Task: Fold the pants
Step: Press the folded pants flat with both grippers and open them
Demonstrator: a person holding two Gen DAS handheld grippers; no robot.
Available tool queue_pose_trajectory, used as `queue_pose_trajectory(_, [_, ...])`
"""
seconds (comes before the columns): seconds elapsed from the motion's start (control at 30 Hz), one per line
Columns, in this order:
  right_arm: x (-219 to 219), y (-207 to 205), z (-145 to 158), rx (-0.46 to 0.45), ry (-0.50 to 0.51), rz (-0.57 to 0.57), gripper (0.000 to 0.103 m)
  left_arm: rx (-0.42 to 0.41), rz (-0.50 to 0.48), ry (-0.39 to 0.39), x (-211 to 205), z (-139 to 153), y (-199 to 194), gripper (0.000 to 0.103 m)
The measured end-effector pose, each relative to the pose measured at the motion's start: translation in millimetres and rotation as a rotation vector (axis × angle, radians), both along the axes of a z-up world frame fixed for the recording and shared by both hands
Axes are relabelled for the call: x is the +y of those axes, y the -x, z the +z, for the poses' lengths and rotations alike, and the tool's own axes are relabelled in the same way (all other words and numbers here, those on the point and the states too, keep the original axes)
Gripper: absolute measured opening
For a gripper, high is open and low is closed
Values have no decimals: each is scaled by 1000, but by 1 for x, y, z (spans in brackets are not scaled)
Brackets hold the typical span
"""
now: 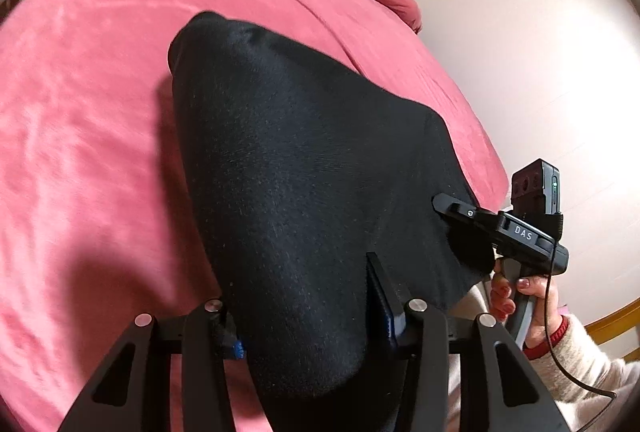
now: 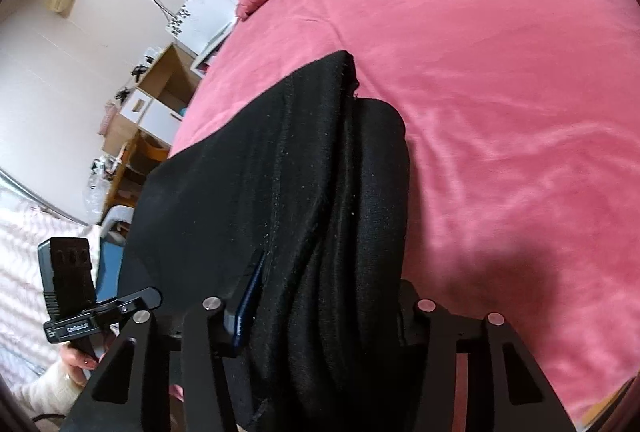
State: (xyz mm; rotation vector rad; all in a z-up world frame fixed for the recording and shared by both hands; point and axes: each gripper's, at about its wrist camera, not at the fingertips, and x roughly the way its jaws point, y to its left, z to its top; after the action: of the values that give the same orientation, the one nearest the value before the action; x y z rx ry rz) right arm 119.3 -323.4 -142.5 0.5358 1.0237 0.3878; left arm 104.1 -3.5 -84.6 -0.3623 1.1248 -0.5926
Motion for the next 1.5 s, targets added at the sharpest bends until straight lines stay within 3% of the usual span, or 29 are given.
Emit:
queue_pose_trajectory(0.23, [44, -49, 23, -83, -7, 29, 51, -85, 38, -57, 31, 29, -34, 48])
queue_pose_trajectory(0.47, [69, -114, 40, -139, 11, 13, 50, -135, 80, -111, 49, 47, -100, 48])
queue_pose_trajectory(0.63, [72, -146, 40, -161, 38, 5, 50, -135, 101, -114, 60, 40, -142, 48])
queue_pose_trajectory(0.8, [64, -170, 17, -133, 53, -9, 51, -97, 107, -99, 55, 7, -163, 50])
queue_pose_trajectory(0.9, [53, -177, -4, -107, 7, -21, 56, -70, 124, -63, 55, -18, -166, 60])
queue_pose_trajectory(1.03, [48, -172, -11, -153, -16, 4, 57, -156, 118, -71, 57, -30, -149, 70])
queue_pose_trajectory(1.17, [44, -166, -10, -145, -12, -13, 59, -165, 169, -59, 71, -33, -136, 70])
queue_pose_trajectory(1.27, [43, -161, -3, -153, 41, -35, 66, -176, 221, -65, 74, -32, -121, 70])
queue_pose_trajectory(1.37, [40, -153, 5, -173, 128, -65, 78, -226, 250, -104, 64, -28, -104, 70])
queue_pose_trajectory(1.5, [31, -137, 8, -182, 151, -78, 78, -287, 245, -161, 59, -26, -77, 70])
